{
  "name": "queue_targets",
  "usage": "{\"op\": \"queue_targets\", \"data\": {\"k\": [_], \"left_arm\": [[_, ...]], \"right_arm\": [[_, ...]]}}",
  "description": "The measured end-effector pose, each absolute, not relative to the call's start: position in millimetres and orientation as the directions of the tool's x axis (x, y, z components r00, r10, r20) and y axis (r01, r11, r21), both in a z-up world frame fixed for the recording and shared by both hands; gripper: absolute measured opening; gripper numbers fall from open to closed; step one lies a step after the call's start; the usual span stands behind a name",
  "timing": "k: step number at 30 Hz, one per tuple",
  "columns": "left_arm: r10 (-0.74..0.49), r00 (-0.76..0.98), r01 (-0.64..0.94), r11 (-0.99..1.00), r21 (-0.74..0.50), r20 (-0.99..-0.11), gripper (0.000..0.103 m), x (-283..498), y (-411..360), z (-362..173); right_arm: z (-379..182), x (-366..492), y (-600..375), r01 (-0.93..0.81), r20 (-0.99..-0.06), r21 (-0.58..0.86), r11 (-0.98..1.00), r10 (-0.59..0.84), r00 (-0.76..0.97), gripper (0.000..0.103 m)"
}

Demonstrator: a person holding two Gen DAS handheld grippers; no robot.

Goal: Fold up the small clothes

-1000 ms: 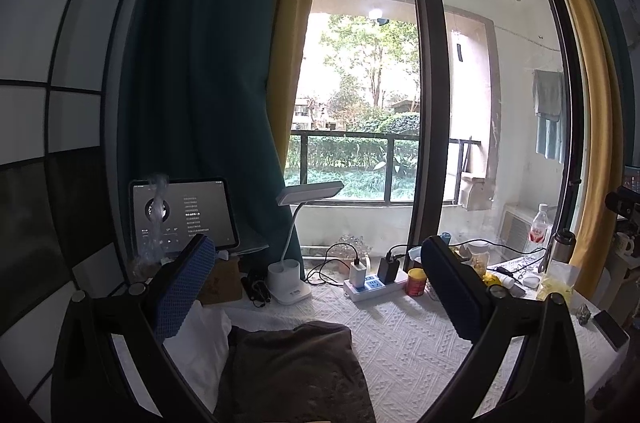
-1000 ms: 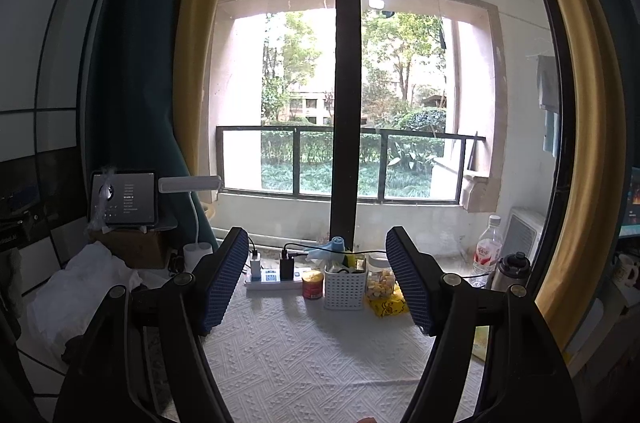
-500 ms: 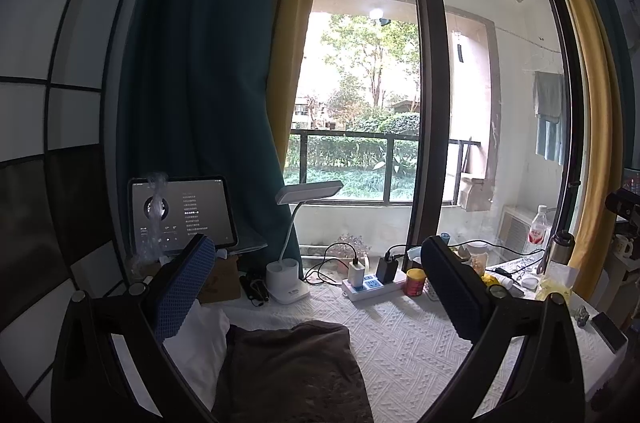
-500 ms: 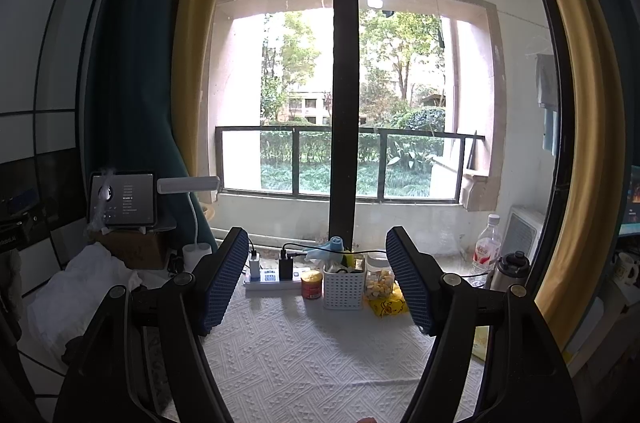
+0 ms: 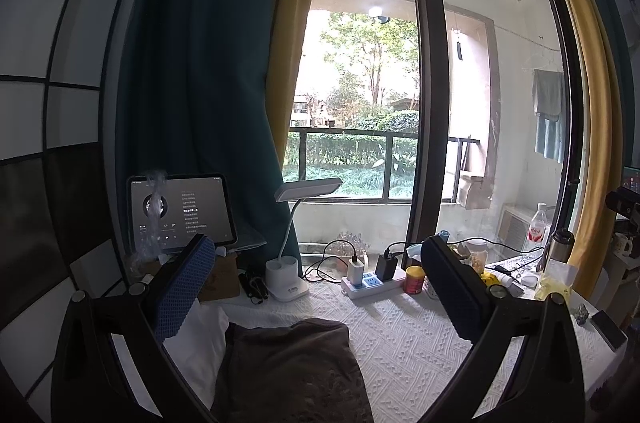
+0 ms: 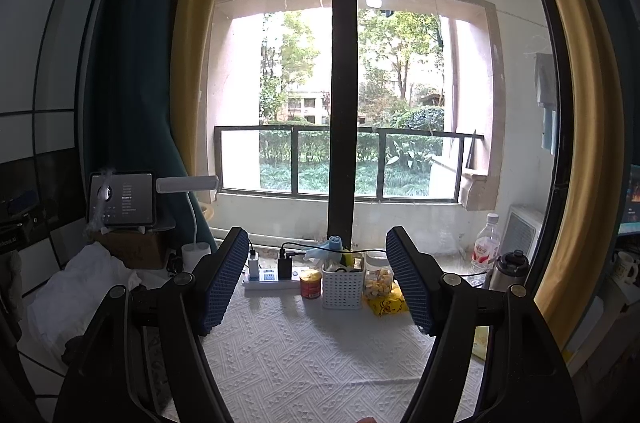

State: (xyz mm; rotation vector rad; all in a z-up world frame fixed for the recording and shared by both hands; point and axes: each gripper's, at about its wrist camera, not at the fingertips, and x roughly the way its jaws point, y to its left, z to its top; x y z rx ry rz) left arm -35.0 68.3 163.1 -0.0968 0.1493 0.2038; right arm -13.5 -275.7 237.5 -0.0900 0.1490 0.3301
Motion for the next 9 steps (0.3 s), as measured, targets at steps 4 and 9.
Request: {"op": "queue_targets", "data": {"k": [4,9], "left_arm": [[0.195,0.968,-0.21,0.974,-0.08,-0.158,0.102,-35.0,68.5,163.1],[0.197,0.967,-0.211,0.974,-0.076,-0.161,0.102,-34.6,69.1,161.3]], "right_arm": [[237.6,-13.9,-275.6,-0.329,-0.161,-0.062,0.942,0.316,0.935,0.075],[236.0,-14.0,-275.0,-0.328,-0.166,-0.063,0.942,0.315,0.935,0.075]]}}
